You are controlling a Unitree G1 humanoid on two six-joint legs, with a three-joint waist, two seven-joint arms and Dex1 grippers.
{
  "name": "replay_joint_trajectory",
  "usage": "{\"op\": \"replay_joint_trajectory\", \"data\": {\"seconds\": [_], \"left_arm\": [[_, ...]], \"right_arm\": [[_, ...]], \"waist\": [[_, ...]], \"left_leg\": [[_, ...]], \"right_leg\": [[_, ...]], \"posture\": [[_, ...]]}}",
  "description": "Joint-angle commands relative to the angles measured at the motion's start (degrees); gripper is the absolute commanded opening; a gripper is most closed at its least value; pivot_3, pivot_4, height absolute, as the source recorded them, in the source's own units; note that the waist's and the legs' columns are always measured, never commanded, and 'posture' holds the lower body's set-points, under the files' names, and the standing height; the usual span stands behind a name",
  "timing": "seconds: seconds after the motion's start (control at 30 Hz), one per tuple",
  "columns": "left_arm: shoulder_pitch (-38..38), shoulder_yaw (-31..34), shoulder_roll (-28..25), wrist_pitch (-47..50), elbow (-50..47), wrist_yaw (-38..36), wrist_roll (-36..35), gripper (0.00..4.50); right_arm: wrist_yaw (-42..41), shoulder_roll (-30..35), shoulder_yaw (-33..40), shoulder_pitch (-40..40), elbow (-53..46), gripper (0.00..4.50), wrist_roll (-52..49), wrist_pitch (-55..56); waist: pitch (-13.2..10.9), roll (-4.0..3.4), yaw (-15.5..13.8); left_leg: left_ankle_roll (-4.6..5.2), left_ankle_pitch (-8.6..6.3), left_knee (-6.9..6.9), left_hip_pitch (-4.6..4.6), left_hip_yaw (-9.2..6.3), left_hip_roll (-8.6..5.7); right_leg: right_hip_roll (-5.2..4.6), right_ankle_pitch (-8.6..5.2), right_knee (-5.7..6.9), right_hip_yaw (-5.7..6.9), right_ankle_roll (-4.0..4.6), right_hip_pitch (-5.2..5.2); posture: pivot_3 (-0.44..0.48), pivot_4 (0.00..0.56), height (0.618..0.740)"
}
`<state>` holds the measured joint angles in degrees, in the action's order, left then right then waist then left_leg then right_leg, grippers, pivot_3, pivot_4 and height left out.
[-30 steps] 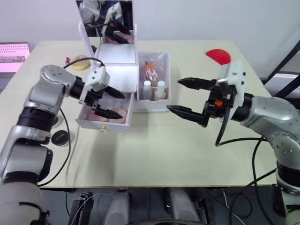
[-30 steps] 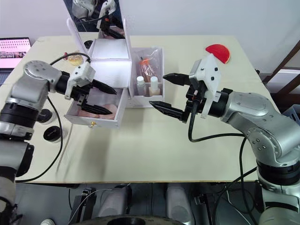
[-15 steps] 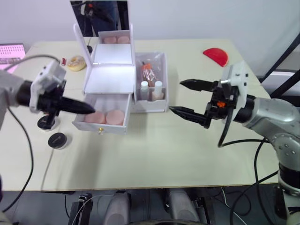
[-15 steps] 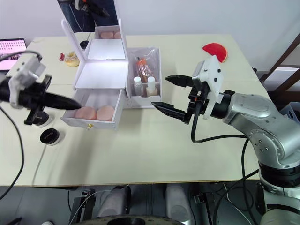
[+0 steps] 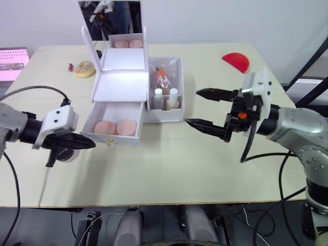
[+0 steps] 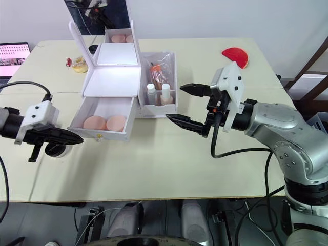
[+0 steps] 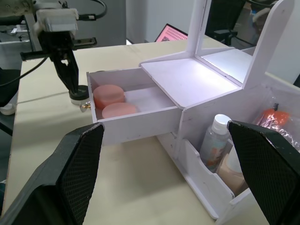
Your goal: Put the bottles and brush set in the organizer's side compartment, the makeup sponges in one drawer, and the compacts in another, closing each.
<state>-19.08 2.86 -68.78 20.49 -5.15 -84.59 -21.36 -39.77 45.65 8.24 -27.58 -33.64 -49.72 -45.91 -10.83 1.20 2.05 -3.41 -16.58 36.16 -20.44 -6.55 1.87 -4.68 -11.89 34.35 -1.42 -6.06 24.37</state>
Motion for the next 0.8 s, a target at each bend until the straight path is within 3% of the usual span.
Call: {"op": "replay_joint_trajectory", "data": {"seconds": [0.03,0.43,0.8], "left_arm": [[-2.5,-0.4,1.2,-0.3,-0.8,1.4,0.5,0.1],[-16.2,-7.5,14.2,1.0,8.3,13.2,8.3,0.1],[-22.1,-8.4,22.9,-4.1,17.6,20.0,13.1,0.1]], "right_arm": [[0.2,0.8,2.0,-0.1,-1.5,4.5,-0.9,0.2],[1.8,0.6,1.7,-0.2,-2.1,4.5,-1.7,0.2],[2.2,0.8,1.4,-0.2,-2.2,4.5,-1.7,0.3]], "waist": [[0.0,0.01,-0.1],[0.0,0.01,-1.1],[0.0,0.02,-1.3]], "left_leg": [[0.0,0.0,0.01,-0.02,0.0,0.0],[0.0,0.0,0.06,0.03,0.0,0.0],[-0.01,0.01,0.08,-0.02,0.0,-0.01]], "right_leg": [[0.0,0.0,0.0,0.0,0.0,0.0],[0.02,0.04,0.04,0.0,0.0,-0.02],[0.01,0.14,0.01,0.0,-0.17,-0.02]], "posture": [[0.0,0.15,0.739],[0.0,0.15,0.739],[0.0,0.15,0.739]]}}
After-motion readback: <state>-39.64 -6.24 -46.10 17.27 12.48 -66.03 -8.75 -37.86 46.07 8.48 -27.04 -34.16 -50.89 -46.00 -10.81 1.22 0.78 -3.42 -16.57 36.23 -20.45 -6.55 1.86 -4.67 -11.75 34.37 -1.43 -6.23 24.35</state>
